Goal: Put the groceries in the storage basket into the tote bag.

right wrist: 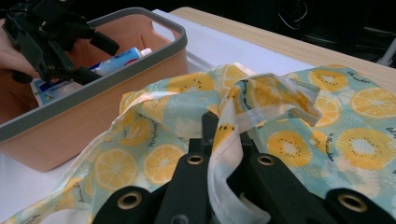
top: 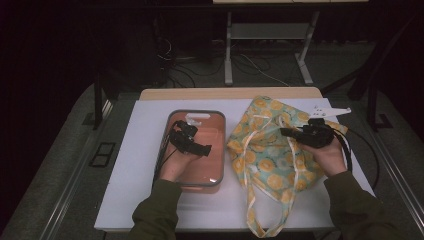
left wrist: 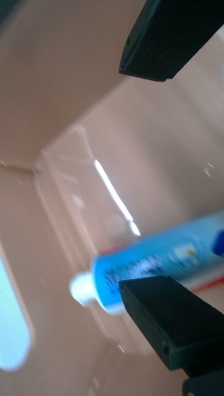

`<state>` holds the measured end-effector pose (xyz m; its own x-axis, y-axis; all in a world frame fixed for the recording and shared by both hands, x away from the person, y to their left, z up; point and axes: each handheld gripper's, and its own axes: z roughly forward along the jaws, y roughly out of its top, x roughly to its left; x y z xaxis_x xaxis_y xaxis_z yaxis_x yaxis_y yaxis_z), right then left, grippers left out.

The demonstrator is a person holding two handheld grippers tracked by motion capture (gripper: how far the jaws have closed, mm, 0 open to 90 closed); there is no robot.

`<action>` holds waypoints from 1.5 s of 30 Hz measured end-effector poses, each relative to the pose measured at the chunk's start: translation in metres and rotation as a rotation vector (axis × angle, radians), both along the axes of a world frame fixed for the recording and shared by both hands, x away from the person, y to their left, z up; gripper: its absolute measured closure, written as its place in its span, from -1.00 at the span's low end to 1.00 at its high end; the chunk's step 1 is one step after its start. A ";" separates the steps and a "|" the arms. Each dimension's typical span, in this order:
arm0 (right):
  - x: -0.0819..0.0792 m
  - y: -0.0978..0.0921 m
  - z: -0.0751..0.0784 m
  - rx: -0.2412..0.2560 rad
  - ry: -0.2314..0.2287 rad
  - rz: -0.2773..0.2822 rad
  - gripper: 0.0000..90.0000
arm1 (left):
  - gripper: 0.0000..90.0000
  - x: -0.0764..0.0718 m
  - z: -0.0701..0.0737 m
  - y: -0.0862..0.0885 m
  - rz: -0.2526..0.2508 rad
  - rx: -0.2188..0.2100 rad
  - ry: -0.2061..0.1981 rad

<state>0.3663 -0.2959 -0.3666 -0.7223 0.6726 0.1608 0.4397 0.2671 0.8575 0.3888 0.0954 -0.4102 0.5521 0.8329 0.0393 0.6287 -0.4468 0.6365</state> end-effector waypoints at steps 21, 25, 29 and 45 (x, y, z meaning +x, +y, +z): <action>0.000 0.002 -0.001 -0.005 0.001 0.007 0.98 | -0.81 0.004 -0.017 -0.002 -0.071 -0.015 0.217; 0.000 0.002 -0.001 -0.006 0.001 0.009 0.98 | -0.57 0.002 -0.016 0.000 -0.077 0.020 0.198; 0.000 0.003 -0.002 -0.008 0.000 0.011 0.98 | -0.12 0.001 -0.013 0.003 -0.056 0.040 0.179; -0.001 0.003 -0.002 -0.011 -0.004 0.010 0.99 | 0.64 -0.004 -0.004 0.002 -0.070 0.018 0.147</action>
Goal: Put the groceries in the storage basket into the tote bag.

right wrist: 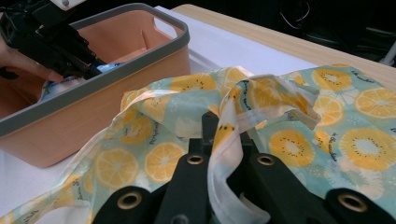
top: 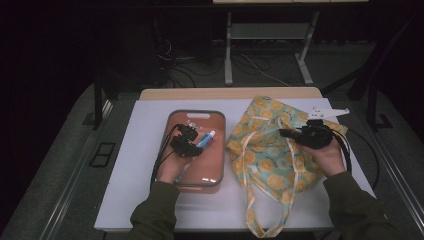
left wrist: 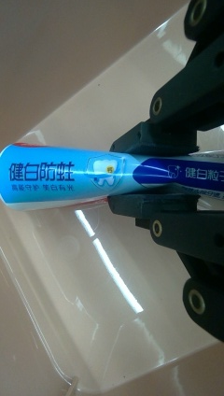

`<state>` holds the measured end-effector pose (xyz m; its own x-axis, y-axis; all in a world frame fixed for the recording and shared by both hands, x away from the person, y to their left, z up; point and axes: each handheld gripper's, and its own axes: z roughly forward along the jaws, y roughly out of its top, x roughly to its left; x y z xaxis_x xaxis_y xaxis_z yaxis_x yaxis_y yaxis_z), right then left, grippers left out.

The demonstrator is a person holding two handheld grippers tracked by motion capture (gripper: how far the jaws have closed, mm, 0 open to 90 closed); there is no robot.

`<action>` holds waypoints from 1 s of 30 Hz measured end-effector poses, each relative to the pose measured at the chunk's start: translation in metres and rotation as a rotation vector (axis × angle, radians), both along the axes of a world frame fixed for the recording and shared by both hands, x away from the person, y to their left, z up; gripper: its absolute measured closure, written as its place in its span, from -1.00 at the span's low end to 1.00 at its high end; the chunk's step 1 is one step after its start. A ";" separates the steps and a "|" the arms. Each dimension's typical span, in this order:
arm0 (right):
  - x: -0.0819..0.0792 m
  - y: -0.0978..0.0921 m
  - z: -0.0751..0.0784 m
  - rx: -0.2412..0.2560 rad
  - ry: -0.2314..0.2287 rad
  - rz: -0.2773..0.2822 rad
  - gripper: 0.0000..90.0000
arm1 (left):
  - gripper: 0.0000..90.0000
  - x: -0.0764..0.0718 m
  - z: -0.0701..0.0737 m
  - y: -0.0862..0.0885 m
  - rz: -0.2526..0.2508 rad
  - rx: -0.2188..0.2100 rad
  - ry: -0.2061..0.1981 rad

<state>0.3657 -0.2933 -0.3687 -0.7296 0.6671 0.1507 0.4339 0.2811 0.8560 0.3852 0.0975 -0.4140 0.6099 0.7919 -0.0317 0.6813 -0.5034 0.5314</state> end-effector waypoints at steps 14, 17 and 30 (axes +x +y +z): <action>0.000 -0.002 -0.001 0.012 0.000 0.000 0.99 | 0.67 -0.003 0.016 0.003 -0.038 -0.086 -0.042; 0.000 -0.003 -0.001 0.012 0.002 -0.002 0.99 | 0.68 -0.005 0.026 0.005 -0.050 -0.115 -0.071; 0.001 -0.007 0.000 0.019 -0.002 -0.013 0.99 | 0.69 -0.018 0.074 -0.009 -0.162 -0.272 -0.175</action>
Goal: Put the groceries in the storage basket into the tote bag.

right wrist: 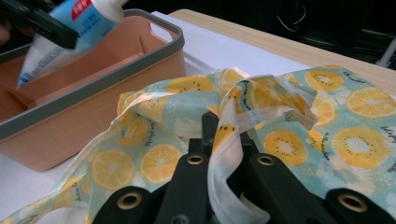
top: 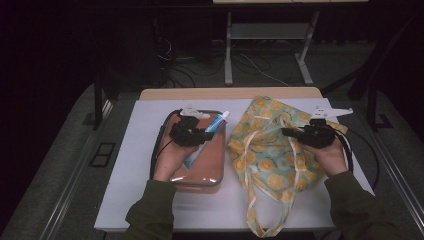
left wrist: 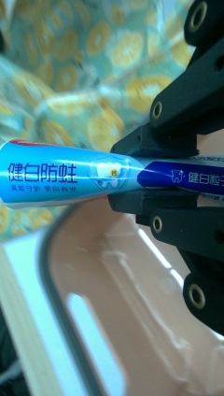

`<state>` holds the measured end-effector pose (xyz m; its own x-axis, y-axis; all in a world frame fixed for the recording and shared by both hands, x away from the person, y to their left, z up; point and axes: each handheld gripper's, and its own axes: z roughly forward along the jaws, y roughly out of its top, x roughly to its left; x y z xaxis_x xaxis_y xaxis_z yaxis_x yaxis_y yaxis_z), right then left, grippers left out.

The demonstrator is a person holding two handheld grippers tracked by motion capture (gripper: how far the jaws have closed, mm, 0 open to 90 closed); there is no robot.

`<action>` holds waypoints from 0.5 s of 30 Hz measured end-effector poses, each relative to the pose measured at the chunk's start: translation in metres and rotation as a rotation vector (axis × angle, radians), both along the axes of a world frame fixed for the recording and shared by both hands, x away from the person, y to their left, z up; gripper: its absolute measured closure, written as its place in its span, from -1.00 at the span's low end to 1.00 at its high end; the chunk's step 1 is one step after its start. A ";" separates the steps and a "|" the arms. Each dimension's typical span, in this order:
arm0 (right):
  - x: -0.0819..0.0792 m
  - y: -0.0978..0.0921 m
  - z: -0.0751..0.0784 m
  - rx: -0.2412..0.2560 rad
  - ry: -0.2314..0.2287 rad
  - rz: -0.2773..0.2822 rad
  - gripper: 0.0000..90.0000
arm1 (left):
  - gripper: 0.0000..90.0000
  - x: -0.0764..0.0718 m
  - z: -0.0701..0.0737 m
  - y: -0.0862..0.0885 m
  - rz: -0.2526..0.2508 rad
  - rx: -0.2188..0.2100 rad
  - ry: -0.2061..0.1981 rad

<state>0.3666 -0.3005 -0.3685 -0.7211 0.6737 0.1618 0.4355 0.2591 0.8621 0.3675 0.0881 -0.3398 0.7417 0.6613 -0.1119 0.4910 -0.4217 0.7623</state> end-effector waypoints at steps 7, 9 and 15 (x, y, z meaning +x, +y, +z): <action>0.000 -0.001 0.001 0.001 -0.005 -0.002 0.99 | 0.69 -0.010 0.018 -0.029 -0.080 -0.076 -0.033; 0.000 -0.002 0.001 0.001 -0.005 -0.003 0.99 | 0.69 -0.013 0.020 -0.042 -0.111 -0.084 -0.033; 0.000 -0.003 0.002 0.002 -0.006 -0.005 0.99 | 0.69 -0.023 0.020 -0.083 -0.200 -0.133 -0.030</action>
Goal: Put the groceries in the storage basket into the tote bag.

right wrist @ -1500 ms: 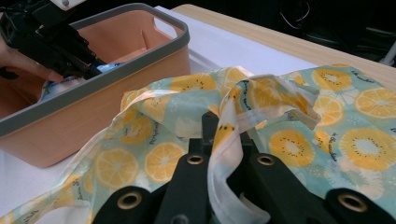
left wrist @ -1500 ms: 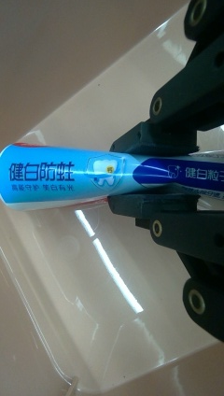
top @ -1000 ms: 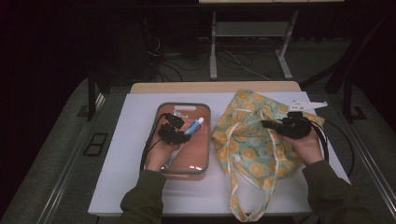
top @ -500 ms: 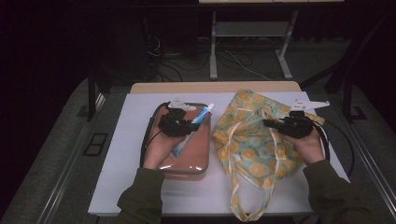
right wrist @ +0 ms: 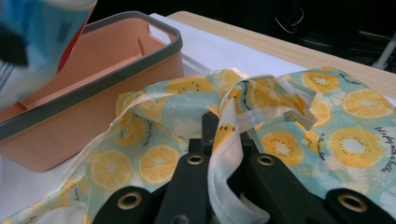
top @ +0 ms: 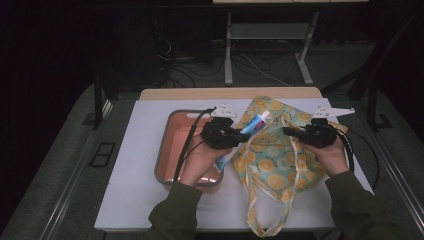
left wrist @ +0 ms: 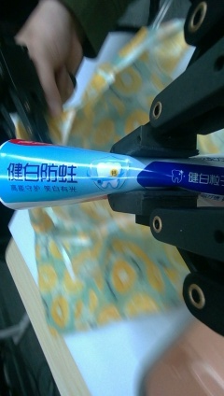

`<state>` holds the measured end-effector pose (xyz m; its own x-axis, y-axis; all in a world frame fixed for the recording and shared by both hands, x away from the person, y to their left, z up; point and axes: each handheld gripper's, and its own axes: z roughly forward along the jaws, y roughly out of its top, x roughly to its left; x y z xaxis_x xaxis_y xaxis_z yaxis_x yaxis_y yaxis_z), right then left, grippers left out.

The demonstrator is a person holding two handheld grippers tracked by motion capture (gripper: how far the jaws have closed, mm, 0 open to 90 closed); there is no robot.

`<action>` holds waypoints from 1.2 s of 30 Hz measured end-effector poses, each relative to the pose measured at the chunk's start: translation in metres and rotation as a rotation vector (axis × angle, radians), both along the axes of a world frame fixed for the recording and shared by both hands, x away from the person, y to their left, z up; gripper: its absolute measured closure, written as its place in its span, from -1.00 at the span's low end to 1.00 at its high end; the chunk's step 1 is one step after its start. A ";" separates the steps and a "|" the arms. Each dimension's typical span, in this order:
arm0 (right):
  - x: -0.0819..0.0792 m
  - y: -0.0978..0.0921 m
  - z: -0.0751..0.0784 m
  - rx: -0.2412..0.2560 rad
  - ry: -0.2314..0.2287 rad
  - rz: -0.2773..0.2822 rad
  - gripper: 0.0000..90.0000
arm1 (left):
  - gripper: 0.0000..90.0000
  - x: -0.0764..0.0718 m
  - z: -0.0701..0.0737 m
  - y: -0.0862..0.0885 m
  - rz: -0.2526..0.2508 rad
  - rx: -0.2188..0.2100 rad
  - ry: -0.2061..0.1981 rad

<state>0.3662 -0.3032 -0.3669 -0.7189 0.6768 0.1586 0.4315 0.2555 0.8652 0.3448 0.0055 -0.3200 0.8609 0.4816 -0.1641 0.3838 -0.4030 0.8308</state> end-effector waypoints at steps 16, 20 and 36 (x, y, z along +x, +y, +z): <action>-0.001 -0.012 0.004 0.019 -0.011 -0.019 0.99 | 0.69 -0.018 -0.040 -0.073 -0.071 0.104 0.044; -0.001 -0.012 0.004 0.017 -0.010 -0.017 0.99 | 0.69 -0.019 -0.053 -0.087 -0.068 0.151 0.064; -0.002 -0.011 0.005 0.018 -0.015 -0.009 0.99 | 0.67 0.002 -0.099 -0.112 0.012 0.229 0.123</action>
